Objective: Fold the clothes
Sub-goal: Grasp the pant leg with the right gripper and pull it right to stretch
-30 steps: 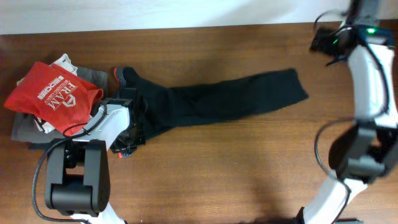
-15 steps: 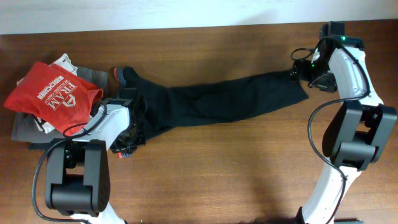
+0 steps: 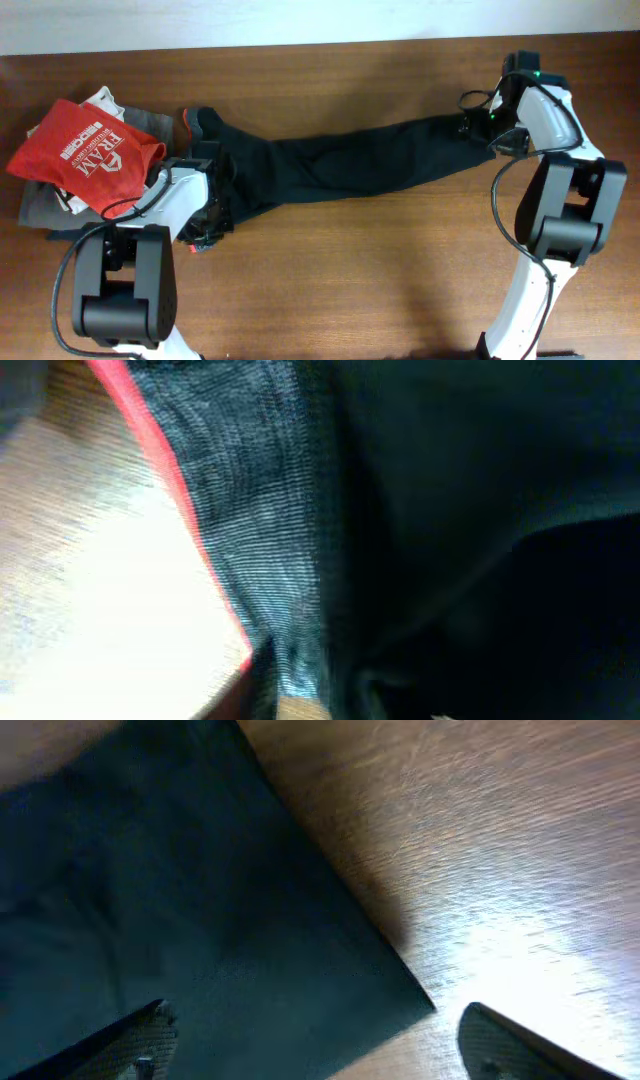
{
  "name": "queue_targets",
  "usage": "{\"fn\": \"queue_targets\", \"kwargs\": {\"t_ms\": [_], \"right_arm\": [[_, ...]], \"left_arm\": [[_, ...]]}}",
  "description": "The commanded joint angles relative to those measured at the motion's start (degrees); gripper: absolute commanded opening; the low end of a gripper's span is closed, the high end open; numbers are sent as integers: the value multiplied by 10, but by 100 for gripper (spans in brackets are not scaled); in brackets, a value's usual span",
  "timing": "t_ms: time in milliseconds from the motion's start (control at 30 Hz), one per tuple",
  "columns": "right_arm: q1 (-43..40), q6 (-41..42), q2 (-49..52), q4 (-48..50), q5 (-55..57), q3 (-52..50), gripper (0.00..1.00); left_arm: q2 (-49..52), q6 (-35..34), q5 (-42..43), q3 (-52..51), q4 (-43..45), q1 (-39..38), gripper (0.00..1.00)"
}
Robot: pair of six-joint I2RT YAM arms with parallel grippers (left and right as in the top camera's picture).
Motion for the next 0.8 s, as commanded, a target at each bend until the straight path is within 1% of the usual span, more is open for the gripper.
{"fn": "queue_targets", "kwargs": {"t_ms": [0, 67, 100, 133, 167, 200, 233, 267, 300, 400, 533, 667, 733, 767], "right_arm": [[1, -2, 15, 3, -9, -8, 84], [1, -2, 20, 6, -9, -13, 73], [1, -2, 22, 7, -9, -17, 68], [1, -2, 23, 5, -9, -19, 60], [1, -2, 25, 3, -9, -20, 49], [1, -2, 25, -1, -9, -20, 31], [1, -2, 25, -4, -8, -20, 18], [1, -2, 24, -9, -7, -20, 8], [-1, -2, 22, -16, -6, -19, 4], [-10, 12, 13, -38, 6, -19, 4], [-35, 14, -36, -84, 34, -19, 4], [-55, 23, -82, -125, 64, -19, 4], [-63, 22, -101, -141, 69, -19, 4], [-66, 20, -106, -146, 69, -19, 4]], "left_arm": [[25, -3, 48, -10, 28, -4, 34], [25, -3, 48, -10, 28, -4, 38], [25, -3, 48, -10, 27, -4, 38], [25, -3, 48, -10, 26, -4, 38], [25, -3, 48, -9, 24, -4, 38], [25, -3, 48, -8, 21, -4, 38], [25, -3, 48, -5, 18, -4, 38], [25, -3, 48, 0, 13, -4, 38], [25, -2, 48, 7, 7, -4, 38], [25, 2, 48, 39, -22, -4, 38], [20, 10, 48, 113, -68, -4, 37], [18, 10, 48, 169, -83, -4, 37], [18, 10, 48, 192, -77, -4, 39], [18, 10, 48, 200, -72, -4, 45]]}}
